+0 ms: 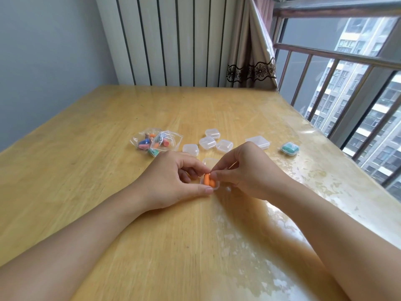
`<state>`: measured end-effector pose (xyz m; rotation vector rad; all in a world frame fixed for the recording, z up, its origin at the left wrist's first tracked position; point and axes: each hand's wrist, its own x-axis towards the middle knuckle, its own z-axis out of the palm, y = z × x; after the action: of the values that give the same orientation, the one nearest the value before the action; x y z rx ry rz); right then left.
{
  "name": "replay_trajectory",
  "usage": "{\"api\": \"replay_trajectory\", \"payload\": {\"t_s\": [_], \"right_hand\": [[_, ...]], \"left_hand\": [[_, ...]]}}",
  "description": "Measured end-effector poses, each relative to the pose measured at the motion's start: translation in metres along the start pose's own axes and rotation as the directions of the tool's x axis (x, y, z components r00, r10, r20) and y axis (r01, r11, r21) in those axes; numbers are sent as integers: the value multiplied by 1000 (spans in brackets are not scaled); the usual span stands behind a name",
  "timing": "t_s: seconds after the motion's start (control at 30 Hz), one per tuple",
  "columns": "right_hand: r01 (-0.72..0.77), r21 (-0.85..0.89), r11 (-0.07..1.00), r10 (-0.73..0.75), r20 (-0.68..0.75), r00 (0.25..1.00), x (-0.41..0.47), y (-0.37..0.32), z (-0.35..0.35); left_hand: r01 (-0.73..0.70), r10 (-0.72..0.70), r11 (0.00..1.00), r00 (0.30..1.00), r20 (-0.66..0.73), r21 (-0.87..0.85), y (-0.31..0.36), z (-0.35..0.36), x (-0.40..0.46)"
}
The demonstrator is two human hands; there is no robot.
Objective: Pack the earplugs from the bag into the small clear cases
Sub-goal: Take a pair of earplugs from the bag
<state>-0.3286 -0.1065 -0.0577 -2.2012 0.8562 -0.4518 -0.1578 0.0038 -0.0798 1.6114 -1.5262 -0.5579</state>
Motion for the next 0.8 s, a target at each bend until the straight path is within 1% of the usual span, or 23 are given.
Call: {"api": "replay_trajectory", "payload": {"t_s": [0.1,0.27,0.4,0.57,0.7,0.8], "right_hand": [[-4,8,1000,4,13,1000,0,-1,-2],[32,-28,999,-30,46,998,-1,-4,-4],[77,-66,995,-76,19,997,-1,-2,0],[63,-80,995,-64,-11,998,1,0,0],[30,-33,999,-32,-69,997,5,4,3],[-2,56,998,7,-77,997,6,5,5]], "left_hand": [[-6,6,1000,1000,-4,17,0,0,1],[-14,14,999,1000,-13,38,-1,1,2],[25,-23,999,999,-36,48,-4,3,1],[50,-47,998,998,-53,47,-2,4,1],[50,-46,996,998,-46,76,-2,4,1],[38,-38,999,999,-24,19,-5,3,3]]}}
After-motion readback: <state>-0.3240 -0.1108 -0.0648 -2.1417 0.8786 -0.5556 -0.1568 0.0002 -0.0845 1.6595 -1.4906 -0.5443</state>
